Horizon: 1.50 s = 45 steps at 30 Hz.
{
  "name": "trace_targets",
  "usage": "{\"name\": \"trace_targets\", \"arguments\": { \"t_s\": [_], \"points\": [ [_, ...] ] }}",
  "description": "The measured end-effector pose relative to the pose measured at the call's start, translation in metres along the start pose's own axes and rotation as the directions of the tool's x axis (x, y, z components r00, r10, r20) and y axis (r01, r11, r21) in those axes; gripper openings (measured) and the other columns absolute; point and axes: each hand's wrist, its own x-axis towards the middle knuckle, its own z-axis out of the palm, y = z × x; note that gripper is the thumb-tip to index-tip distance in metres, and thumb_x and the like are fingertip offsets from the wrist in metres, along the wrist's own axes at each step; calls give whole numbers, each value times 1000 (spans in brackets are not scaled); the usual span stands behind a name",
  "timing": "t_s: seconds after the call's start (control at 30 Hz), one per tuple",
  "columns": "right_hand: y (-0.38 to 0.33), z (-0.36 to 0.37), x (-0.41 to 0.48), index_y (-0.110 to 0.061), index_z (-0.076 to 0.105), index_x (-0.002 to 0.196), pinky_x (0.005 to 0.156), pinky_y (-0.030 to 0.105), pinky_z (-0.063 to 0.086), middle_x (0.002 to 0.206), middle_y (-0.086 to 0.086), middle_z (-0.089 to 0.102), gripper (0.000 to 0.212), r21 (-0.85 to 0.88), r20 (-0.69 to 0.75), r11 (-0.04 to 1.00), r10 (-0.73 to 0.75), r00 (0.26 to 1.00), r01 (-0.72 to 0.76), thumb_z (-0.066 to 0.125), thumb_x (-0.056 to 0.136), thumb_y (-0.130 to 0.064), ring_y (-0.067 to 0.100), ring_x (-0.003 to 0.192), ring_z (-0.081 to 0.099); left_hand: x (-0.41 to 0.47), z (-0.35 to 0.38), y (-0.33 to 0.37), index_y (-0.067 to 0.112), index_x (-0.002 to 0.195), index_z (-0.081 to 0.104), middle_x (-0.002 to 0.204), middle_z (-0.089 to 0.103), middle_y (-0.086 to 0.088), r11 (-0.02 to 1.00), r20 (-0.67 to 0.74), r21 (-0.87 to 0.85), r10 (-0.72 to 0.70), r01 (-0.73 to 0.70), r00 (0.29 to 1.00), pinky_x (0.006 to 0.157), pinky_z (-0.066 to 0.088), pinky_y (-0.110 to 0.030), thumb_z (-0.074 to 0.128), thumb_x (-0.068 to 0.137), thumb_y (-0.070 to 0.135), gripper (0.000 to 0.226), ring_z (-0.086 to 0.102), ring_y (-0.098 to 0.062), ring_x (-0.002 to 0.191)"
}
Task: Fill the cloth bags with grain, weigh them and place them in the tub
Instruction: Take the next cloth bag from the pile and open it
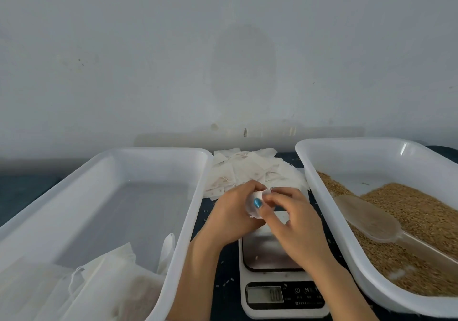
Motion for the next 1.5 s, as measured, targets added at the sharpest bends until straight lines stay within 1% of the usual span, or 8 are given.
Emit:
{"name": "trace_targets", "arguments": {
  "t_s": [0.3, 0.53, 0.8, 0.97, 1.1, 1.3, 1.43, 1.5],
  "points": [
    [-7, 6, 1, -32, 47, 86, 55, 7, 41, 65, -34, 57, 16, 335, 106, 927, 138, 985, -166, 50, 101, -27, -12, 61, 55, -1, 4, -1, 31, 122, 50, 111, 60, 13, 985, -97, 143, 116, -102, 988, 79, 53, -33, 79, 76, 26, 54, 57, -5, 97],
    [-13, 5, -3, -39, 51, 85, 88, 31, 50, 97, -18, 59, 11, 81, 77, 996, -30, 997, 24, 55, 92, -45, 5, 101, 58, -1, 0, -4, 27, 115, 51, 90, 64, 10, 991, -124, 104, 91, -79, 988, 70, 54, -29, 74, 85, 25, 38, 62, -8, 82],
    [-19, 2, -4, -32, 70, 92, 99, 43, 48, 104, -25, 67, 21, 12, -86, 988, -151, 985, 152, 57, 81, -45, 6, 129, 46, 0, 2, -13, 10, 87, 62, 75, 65, 2, 994, -168, -107, 4, -22, 986, 67, 51, -43, 68, 79, 12, 10, 59, -16, 71],
    [-36, -5, -13, -35, 66, 109, 104, 37, 45, 115, -24, 62, 28, -123, -11, 986, -112, 994, 110, 59, 82, -40, 6, 130, 44, 1, 7, -15, 11, 71, 56, 61, 55, 7, 962, -183, -272, -33, -19, 982, 56, 42, -42, 63, 71, 41, 31, 46, -10, 59],
    [-46, -39, -19, -43, 56, 118, 96, 13, 38, 120, -30, 52, 35, -205, 12, 967, -154, 988, 153, 54, 83, -45, -8, 120, 42, 1, 12, -16, 19, 70, 53, 60, 52, 11, 952, -180, -305, -50, -8, 982, 54, 38, -28, 72, 69, 44, 31, 42, -6, 57],
    [25, -153, -10, -46, 58, 106, 77, 24, 48, 109, -28, 60, 23, -550, 13, 827, 152, 988, -120, 57, 84, -50, -5, 93, 55, 1, 15, -20, 25, 85, 56, 74, 59, 16, 963, -227, -265, -103, 41, 969, 56, 42, -17, 74, 70, 48, 34, 52, -5, 64],
    [101, -198, -19, -34, 57, 109, 76, 21, 55, 97, -13, 63, 38, -844, 161, 501, 580, 799, -194, 65, 82, -59, 1, 84, 61, 2, 16, -19, 26, 91, 58, 84, 62, 15, 968, -224, -247, -95, 38, 970, 60, 48, -20, 75, 70, 47, 34, 58, -7, 72],
    [118, -200, -25, -39, 55, 100, 72, 22, 56, 88, -12, 64, 32, -875, 225, 466, 629, 744, -129, 64, 81, -64, 1, 78, 62, 1, 16, -19, 27, 92, 58, 86, 62, 18, 972, -216, -231, -82, 31, 973, 60, 47, -17, 77, 71, 44, 33, 59, -5, 75]
  ]
}}
